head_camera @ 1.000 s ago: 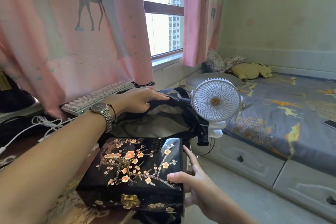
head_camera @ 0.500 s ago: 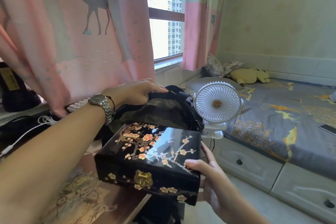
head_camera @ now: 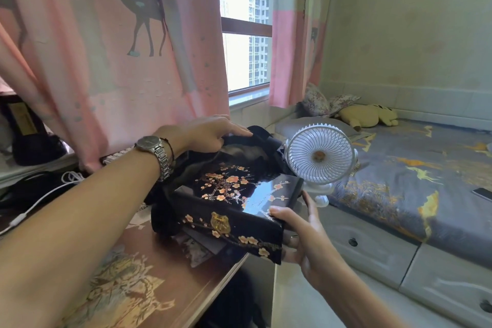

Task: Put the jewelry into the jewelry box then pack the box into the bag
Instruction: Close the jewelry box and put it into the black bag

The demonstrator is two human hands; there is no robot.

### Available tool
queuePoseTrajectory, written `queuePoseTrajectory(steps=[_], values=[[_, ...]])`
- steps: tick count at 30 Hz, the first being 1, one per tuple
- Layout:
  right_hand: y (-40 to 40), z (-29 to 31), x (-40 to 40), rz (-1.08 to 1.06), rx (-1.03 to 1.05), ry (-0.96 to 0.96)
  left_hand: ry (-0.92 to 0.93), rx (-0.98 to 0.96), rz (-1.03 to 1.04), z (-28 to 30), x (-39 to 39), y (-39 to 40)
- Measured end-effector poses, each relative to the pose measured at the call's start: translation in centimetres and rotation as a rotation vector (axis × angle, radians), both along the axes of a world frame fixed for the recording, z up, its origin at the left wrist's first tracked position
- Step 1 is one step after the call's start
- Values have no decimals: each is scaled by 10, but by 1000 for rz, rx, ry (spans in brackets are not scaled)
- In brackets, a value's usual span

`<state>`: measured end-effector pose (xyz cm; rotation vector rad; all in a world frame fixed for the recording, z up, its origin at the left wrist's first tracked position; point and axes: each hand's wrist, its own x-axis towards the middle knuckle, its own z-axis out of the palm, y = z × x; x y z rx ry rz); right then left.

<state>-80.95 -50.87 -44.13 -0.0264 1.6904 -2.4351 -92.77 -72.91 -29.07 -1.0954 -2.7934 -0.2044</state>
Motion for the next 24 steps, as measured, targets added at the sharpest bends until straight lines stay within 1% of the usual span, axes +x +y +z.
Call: queuePoseTrajectory(steps=[5,10,14,19,24], values=[[-16,-1,-11,-69,-25,-9,-19,25,-28,-2,3,0],[-32,2,-21,-124,-70,-1,-31,-14,-13,-4,3,-1],[-47,2,-28,-173,-93,-8,-20,-19,-39,-4,0,0],[-60,1,-38,-245,-83,2,-39,71,-130,-1,4,2],[-72,0,-48,-296,-55,-29,-45,42,-68,6,11,5]])
